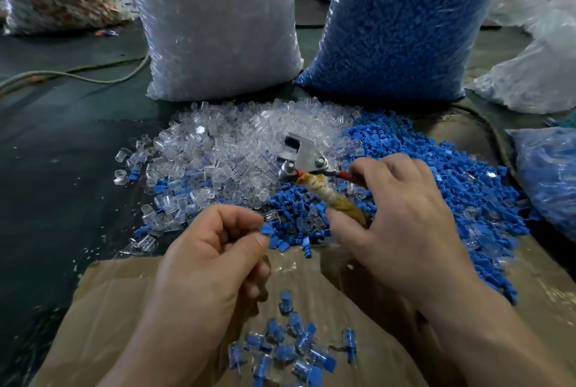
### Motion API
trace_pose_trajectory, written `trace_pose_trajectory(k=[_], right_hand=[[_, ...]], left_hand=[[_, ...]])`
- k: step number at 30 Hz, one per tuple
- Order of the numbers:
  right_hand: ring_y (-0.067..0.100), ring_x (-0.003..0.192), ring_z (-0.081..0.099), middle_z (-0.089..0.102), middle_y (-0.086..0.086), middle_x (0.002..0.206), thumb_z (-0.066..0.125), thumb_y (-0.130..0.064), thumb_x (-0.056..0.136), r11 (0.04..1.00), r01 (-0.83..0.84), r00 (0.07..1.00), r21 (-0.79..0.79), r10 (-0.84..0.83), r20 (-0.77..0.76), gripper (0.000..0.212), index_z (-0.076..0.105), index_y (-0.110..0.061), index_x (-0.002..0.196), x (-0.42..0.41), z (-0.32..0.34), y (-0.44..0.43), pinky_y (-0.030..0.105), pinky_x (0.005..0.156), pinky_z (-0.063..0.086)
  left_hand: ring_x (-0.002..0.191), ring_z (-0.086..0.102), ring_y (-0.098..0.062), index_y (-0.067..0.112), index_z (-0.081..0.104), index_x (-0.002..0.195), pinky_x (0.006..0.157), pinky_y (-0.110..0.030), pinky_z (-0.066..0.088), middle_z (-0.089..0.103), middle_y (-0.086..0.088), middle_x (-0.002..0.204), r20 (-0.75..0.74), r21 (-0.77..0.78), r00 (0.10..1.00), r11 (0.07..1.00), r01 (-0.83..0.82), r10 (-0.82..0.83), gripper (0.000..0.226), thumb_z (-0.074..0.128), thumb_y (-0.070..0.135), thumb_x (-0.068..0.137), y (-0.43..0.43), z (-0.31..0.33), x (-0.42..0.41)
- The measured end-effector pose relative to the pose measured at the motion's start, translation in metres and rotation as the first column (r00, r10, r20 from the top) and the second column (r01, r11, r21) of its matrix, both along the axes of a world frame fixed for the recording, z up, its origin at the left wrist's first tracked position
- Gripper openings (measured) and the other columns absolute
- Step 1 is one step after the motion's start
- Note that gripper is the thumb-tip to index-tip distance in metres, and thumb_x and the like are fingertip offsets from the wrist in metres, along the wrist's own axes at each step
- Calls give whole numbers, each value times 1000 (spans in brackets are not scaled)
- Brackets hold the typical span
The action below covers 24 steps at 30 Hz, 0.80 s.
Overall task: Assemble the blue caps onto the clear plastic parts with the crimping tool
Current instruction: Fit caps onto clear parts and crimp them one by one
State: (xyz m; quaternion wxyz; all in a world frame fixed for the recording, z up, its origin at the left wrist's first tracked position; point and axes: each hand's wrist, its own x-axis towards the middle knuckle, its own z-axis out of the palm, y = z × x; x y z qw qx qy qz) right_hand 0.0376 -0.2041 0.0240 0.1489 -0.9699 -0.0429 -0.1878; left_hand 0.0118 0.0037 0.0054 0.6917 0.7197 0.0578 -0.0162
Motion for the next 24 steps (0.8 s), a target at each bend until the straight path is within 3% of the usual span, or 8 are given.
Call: trace_pose_trajectory(k=[5, 11, 16, 20, 24], right_hand=[[10, 96, 40, 41, -11, 101, 38, -65, 79, 997, -44, 998, 60, 47, -45, 55, 46, -27, 119, 0, -2, 0, 30, 79, 38], [3, 85, 42, 39, -16, 95, 49, -63, 81, 973, -65, 996, 222, 48, 80, 45, 46, -31, 112, -5, 2, -3, 17, 70, 37], [8, 88, 45, 39, -13, 96, 51, -76, 71, 983, -3, 998, 183, -8, 58, 53, 42, -35, 104, -5, 8, -2, 27, 70, 40], [13, 90, 46, 41, -9, 96, 58, -68, 73, 985, 14, 997, 169, -28, 76, 52, 51, -29, 106, -6, 11, -7, 29, 71, 39], [11, 91, 44, 48, -12, 96, 56, -62, 79, 992, -114, 993, 61, 113, 21, 53, 59, -24, 116, -12, 13, -15, 21, 72, 35]], left_hand=[[44, 56, -17, 33, 72, 84, 43, -24, 47, 66, -9, 59, 1, -18, 1000, 1000, 6, -6, 24, 71, 9, 86, 2, -2, 0], [42, 54, -15, 33, 72, 83, 41, -19, 45, 65, -9, 57, 28, -13, 999, 1000, 20, -20, 27, 70, 6, 87, 0, -5, 1], [42, 54, -16, 34, 71, 85, 41, -22, 45, 66, -10, 57, 28, -30, 999, 999, 24, -23, 23, 71, 10, 85, 0, -6, 2], [42, 54, -16, 33, 72, 85, 42, -20, 45, 65, -9, 57, 48, -28, 999, 999, 25, -24, 24, 71, 9, 85, 1, -9, 3], [45, 56, -18, 32, 72, 87, 43, -25, 47, 66, -9, 59, 73, -78, 997, 997, 24, -18, 17, 76, 26, 72, 4, -11, 4]])
